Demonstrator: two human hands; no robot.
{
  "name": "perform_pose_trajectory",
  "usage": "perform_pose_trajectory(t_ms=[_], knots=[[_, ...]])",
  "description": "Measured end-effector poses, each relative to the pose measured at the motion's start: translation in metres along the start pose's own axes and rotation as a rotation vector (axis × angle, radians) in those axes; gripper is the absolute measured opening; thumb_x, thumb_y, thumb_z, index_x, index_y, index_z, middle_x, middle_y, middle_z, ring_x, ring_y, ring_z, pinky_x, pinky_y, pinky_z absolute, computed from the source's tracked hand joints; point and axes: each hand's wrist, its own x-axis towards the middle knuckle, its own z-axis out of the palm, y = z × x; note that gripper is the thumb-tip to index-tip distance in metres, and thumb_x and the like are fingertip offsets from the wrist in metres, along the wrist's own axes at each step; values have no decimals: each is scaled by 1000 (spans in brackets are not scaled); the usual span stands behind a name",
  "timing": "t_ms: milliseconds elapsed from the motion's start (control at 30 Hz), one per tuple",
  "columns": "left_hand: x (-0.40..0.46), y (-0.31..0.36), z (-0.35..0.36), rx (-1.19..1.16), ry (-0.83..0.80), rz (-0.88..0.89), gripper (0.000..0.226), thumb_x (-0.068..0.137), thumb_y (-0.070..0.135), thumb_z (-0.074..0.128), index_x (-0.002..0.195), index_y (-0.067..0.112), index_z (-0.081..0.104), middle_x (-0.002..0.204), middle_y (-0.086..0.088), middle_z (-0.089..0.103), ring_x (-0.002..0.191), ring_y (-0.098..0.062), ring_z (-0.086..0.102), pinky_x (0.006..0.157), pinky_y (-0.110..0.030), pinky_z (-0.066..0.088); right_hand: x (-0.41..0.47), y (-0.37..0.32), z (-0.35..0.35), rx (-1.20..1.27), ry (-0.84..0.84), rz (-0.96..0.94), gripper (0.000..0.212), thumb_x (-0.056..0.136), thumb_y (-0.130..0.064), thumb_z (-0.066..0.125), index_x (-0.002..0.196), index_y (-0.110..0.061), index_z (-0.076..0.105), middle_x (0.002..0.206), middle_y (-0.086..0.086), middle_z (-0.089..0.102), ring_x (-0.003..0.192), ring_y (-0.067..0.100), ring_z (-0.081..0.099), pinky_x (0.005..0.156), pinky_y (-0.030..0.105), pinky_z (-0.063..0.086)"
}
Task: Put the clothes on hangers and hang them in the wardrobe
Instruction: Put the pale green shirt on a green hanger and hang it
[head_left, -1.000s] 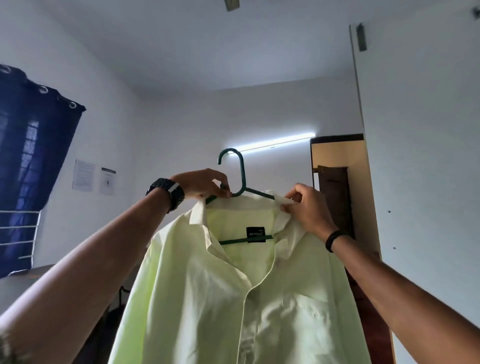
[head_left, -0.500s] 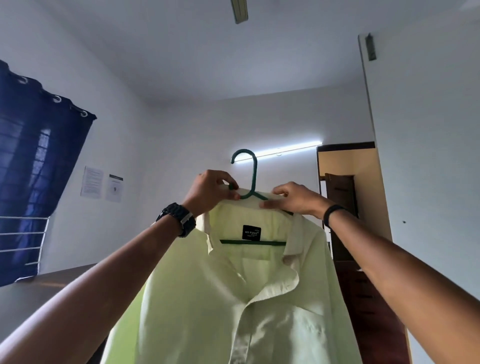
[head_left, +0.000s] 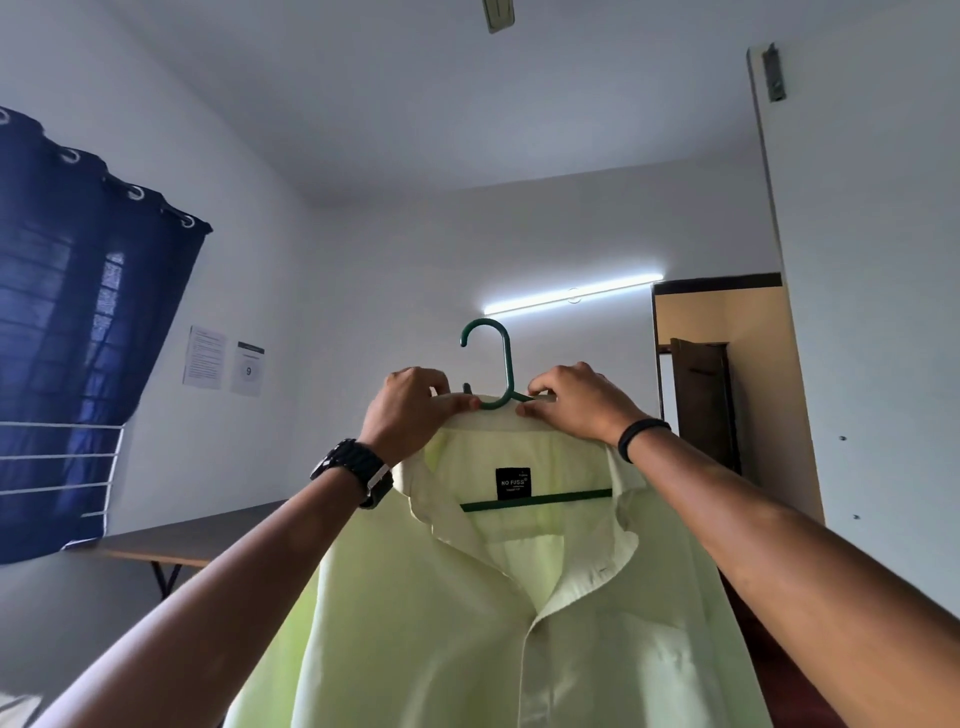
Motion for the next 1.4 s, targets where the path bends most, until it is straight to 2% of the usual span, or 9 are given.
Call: perform_pose_trajectory(t_ms=[200, 400, 533, 667, 800, 1033, 1167, 1300, 1400], knots=[[-11, -14, -4, -232, -13, -174, 49, 85, 37, 69, 55, 5, 48, 53, -1, 31, 52, -16, 25, 43, -21, 19, -3, -1, 10, -45, 65, 58, 39, 87, -52, 60, 102, -17, 71, 102, 8, 70, 96, 31, 62, 76, 31, 45], [-17, -23, 0, -251, 101, -223, 45, 86, 33, 69, 70, -8, 61, 60, -7, 40, 57, -19, 31, 51, -25, 25, 1, -6, 18, 3, 60, 108, 39, 85, -52, 64, 100, -17, 73, 104, 5, 70, 99, 29, 62, 75, 29, 44], [-11, -17, -14, -183, -233, -221, 39, 100, 34, 45, 73, 8, 57, 65, -1, 47, 55, -14, 38, 50, -23, 32, -1, 5, 18, 41, 81, 192, 40, 80, -51, 70, 67, -13, 64, 61, 0, 57, 71, 25, 58, 57, 25, 35], [7, -20, -41, -844, -573, -573, 26, 98, 10, 34, 99, 0, 57, 82, -10, 60, 36, -8, 44, 34, -13, 36, 1, 16, 13, 225, 86, 283, 44, 70, -48, 79, 74, -6, 67, 70, 5, 65, 74, 23, 62, 63, 28, 44], [18, -26, -48, -628, -775, -391, 32, 88, -4, 58, 119, 5, 57, 109, -15, 66, 87, -18, 67, 76, -24, 58, 7, 15, 3, 291, 47, 301, 40, 68, -42, 82, 81, -13, 59, 94, 2, 61, 91, 19, 56, 74, 29, 44], [21, -8, -21, -219, -346, -99, 14, 79, 12, 76, 90, 8, 68, 75, -5, 59, 68, -19, 51, 61, -25, 41, 15, 10, -5, 296, -13, 214, 23, 80, -37, 74, 92, -21, 62, 101, 2, 57, 106, 21, 51, 81, 28, 39], [16, -6, -18, -166, -128, -13, 13, 78, 19, 77, 83, 14, 66, 80, -2, 62, 71, -15, 53, 57, -20, 39, 17, 14, -23, 306, -43, 187, 20, 82, -41, 71, 88, -22, 67, 99, 3, 60, 105, 21, 54, 83, 27, 39], [10, -10, -18, -34, -13, 71, 20, 81, 30, 72, 79, 21, 54, 82, -3, 60, 74, -25, 54, 64, -32, 43, 18, 13, -31, 251, -20, 153, 28, 84, -39, 69, 94, -13, 70, 101, 7, 65, 94, 17, 56, 76, 23, 35], [3, -11, -18, 97, 38, 71, 20, 86, 37, 64, 86, 23, 50, 85, -5, 62, 76, -31, 57, 66, -37, 46, 11, 7, -34, 333, -80, 172, 31, 90, -40, 61, 101, -11, 67, 104, 1, 60, 102, 15, 53, 87, 28, 40]])
